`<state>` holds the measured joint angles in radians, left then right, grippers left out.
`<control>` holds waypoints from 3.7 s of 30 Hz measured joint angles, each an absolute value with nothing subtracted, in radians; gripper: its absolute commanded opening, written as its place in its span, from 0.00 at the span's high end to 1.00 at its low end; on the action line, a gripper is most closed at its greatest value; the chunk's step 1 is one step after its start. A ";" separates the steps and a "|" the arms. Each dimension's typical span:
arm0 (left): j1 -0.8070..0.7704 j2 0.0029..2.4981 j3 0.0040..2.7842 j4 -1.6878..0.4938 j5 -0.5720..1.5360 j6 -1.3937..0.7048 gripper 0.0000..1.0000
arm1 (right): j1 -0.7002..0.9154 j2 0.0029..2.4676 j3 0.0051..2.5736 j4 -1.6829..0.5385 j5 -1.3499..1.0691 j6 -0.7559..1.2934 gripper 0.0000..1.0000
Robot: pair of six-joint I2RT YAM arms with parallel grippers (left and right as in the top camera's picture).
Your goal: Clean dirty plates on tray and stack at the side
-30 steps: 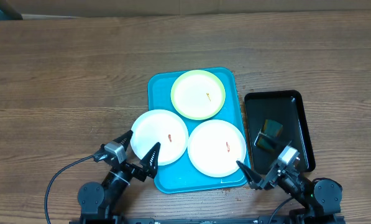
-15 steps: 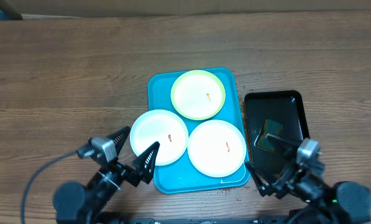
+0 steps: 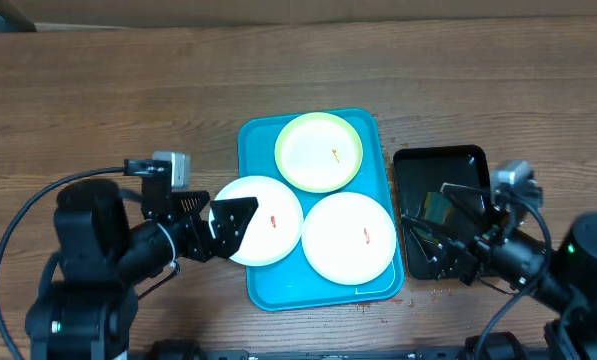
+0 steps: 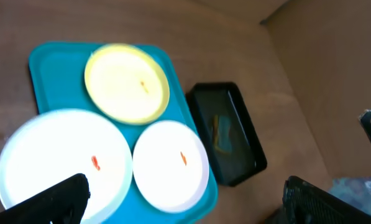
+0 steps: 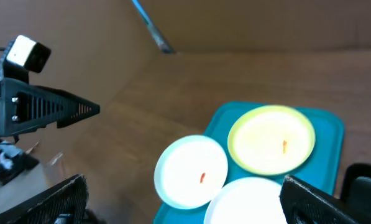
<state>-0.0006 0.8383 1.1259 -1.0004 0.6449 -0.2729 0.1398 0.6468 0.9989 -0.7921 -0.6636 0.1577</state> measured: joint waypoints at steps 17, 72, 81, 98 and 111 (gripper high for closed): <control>-0.105 0.891 1.127 -1.052 0.801 -0.141 0.00 | 0.140 1.240 0.988 -1.046 -0.108 0.494 0.49; -0.223 0.891 1.127 -1.106 0.597 -0.120 0.00 | 0.138 1.631 0.876 -0.802 0.141 0.546 0.89; -0.223 0.891 1.127 -1.098 0.597 -0.120 0.00 | 0.138 1.510 0.976 -0.963 0.023 0.448 0.36; -0.223 0.891 1.128 -1.092 0.596 -0.120 0.00 | 0.138 1.497 0.695 -0.668 -0.061 0.539 0.96; -0.223 0.891 1.128 -1.090 0.596 -0.120 0.00 | 0.138 1.472 0.908 -0.957 -0.044 0.431 0.33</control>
